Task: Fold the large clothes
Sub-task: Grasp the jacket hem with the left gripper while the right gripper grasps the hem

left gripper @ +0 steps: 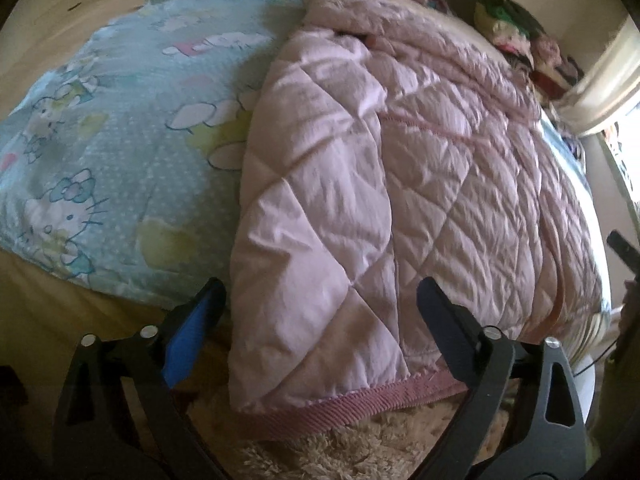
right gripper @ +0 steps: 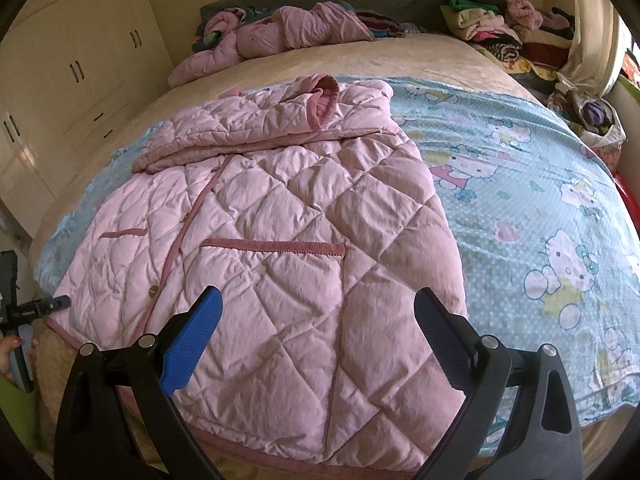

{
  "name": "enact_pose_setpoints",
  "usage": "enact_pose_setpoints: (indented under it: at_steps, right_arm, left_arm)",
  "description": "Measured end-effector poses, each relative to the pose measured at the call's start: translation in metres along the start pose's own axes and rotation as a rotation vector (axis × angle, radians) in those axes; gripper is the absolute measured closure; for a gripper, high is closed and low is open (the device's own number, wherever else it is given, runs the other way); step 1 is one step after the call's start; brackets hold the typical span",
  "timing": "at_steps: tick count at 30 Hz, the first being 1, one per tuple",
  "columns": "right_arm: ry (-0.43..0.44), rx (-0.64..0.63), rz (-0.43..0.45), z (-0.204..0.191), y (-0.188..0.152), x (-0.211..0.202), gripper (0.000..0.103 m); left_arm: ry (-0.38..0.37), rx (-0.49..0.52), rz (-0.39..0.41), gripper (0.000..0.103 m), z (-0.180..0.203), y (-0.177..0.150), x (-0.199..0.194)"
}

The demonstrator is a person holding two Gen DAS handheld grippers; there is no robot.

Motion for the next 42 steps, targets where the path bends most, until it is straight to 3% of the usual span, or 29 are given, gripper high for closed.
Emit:
enact_pose_setpoints:
  at_steps: [3, 8, 15, 20, 24, 29, 37, 41, 42]
  right_arm:
    - [0.006, 0.003, -0.007, 0.001, -0.001, 0.0, 0.007]
    - [-0.005, 0.02, -0.024, 0.012, -0.005, -0.008, 0.007]
    - [-0.066, 0.044, -0.085, 0.036, -0.024, -0.012, 0.007]
    - [-0.084, 0.084, -0.149, 0.058, -0.045, -0.008, 0.007]
    - [-0.048, 0.131, -0.182, 0.069, -0.061, -0.006, 0.008]
    - [0.039, 0.182, -0.209, 0.071, -0.077, -0.003, 0.039]
    - [0.131, 0.226, -0.231, 0.076, -0.096, 0.001, 0.046]
    - [0.159, 0.134, -0.167, 0.062, -0.09, -0.016, 0.079]
    - [0.175, 0.093, -0.144, 0.054, -0.086, -0.023, 0.081]
  left_arm:
    - [0.012, 0.025, -0.048, 0.024, 0.003, 0.002, 0.009]
    - [0.052, 0.098, -0.065, 0.035, 0.015, 0.001, 0.013]
    - [0.059, 0.134, 0.01, 0.067, 0.023, -0.003, 0.005]
    - [0.042, 0.119, 0.058, 0.076, 0.025, -0.002, -0.004]
    - [0.001, 0.083, 0.096, 0.082, 0.022, 0.001, -0.013]
    - [-0.027, 0.068, 0.131, 0.083, 0.023, 0.005, -0.025]
    - [-0.022, 0.059, 0.104, 0.076, 0.018, -0.003, -0.019]
    - [-0.007, 0.057, 0.079, 0.064, 0.013, -0.008, -0.014]
    - [-0.002, 0.069, 0.072, 0.057, 0.015, -0.01, -0.013]
Point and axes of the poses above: each gripper's, at about its wrist camera, not at the fingertips, and x roughly the way its jaws point, z to its right, y to its top, the point moved 2 cm from there along x, roughly the way its jaws point, and after that the axes turned 3 degrees about y, right-handed, at the moved point
